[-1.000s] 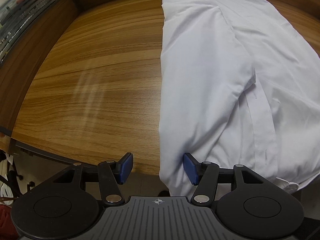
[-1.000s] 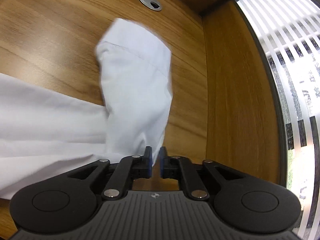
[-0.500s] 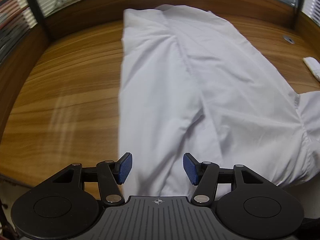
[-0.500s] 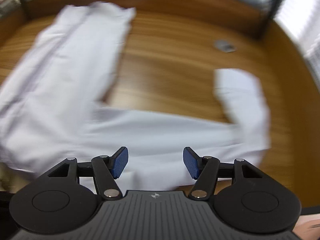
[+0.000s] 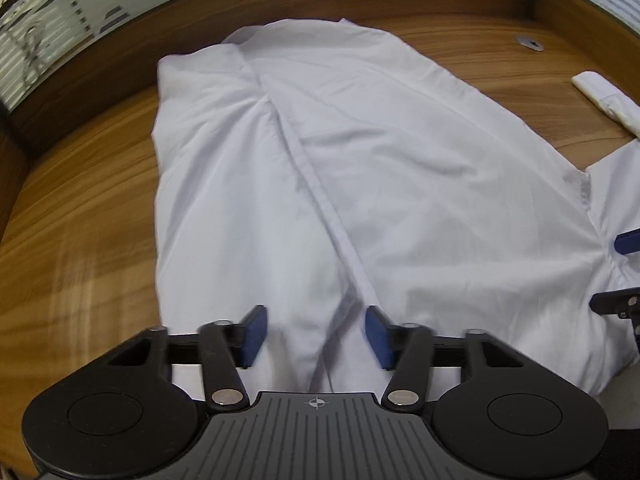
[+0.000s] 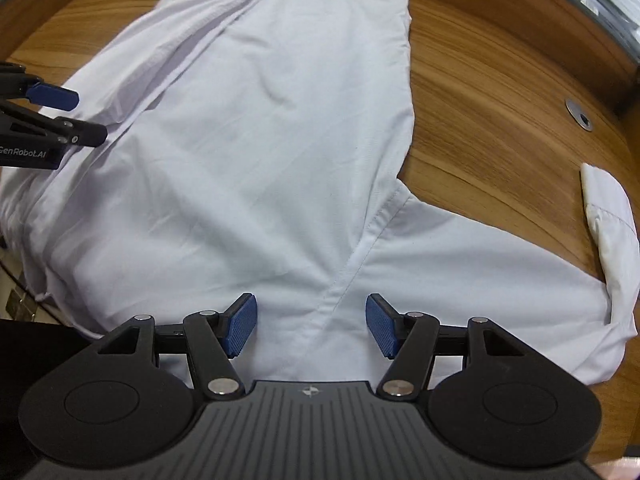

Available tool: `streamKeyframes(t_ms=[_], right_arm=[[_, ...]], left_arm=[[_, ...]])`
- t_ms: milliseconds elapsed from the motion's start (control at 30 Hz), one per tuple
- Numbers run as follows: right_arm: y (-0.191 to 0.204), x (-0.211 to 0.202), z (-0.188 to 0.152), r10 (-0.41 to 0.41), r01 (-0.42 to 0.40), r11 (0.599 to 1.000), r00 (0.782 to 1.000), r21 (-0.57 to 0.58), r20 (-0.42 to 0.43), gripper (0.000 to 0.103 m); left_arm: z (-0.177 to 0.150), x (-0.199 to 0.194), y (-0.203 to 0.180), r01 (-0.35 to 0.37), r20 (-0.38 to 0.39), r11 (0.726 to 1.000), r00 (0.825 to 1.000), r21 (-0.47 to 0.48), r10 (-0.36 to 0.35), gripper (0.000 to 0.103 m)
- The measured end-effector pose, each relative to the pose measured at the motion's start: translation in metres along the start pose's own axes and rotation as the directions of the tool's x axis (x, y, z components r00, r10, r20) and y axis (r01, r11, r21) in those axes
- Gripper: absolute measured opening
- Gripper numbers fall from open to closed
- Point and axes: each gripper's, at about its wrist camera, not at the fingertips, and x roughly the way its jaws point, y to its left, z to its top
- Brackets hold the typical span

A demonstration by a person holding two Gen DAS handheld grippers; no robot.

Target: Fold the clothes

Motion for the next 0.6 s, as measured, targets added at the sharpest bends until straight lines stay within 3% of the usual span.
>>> streamKeyframes(t_ms=[33, 133, 233, 367, 500, 600], right_arm=[[0.0, 0.0, 0.0, -0.004, 0.004, 1.0, 1.0, 0.018, -0.002, 0.067], [-0.005, 0.001, 0.001, -0.004, 0.005, 0.996, 1.0, 0.093, -0.012, 0.067], [-0.009, 0.001, -0.001, -0.008, 0.012, 0.987, 1.0, 0.158, -0.023, 0.071], [-0.009, 0.002, -0.002, -0.034, 0.041, 0.977, 0.999, 0.211, -0.04, 0.075], [-0.007, 0.003, -0.001, -0.06, 0.074, 0.963, 0.996, 0.259, -0.059, 0.077], [-0.005, 0.003, -0.001, -0.081, 0.098, 0.954, 0.994, 0.283, -0.073, 0.078]], left_arm=[[0.0, -0.003, 0.006, 0.012, 0.012, 1.0, 1.0, -0.016, -0.012, 0.015], [-0.001, -0.019, 0.032, 0.047, 0.059, 0.995, 0.997, -0.093, -0.041, 0.007], [-0.002, -0.035, 0.061, 0.075, 0.104, 0.982, 0.993, -0.175, -0.057, 0.006], [-0.011, -0.059, 0.122, 0.061, 0.131, 0.94, 0.991, -0.336, -0.018, 0.006], [-0.029, -0.064, 0.174, 0.001, 0.096, 0.896, 0.994, -0.444, 0.047, 0.006], [-0.049, -0.055, 0.2, -0.028, 0.041, 0.867, 0.998, -0.497, 0.056, 0.006]])
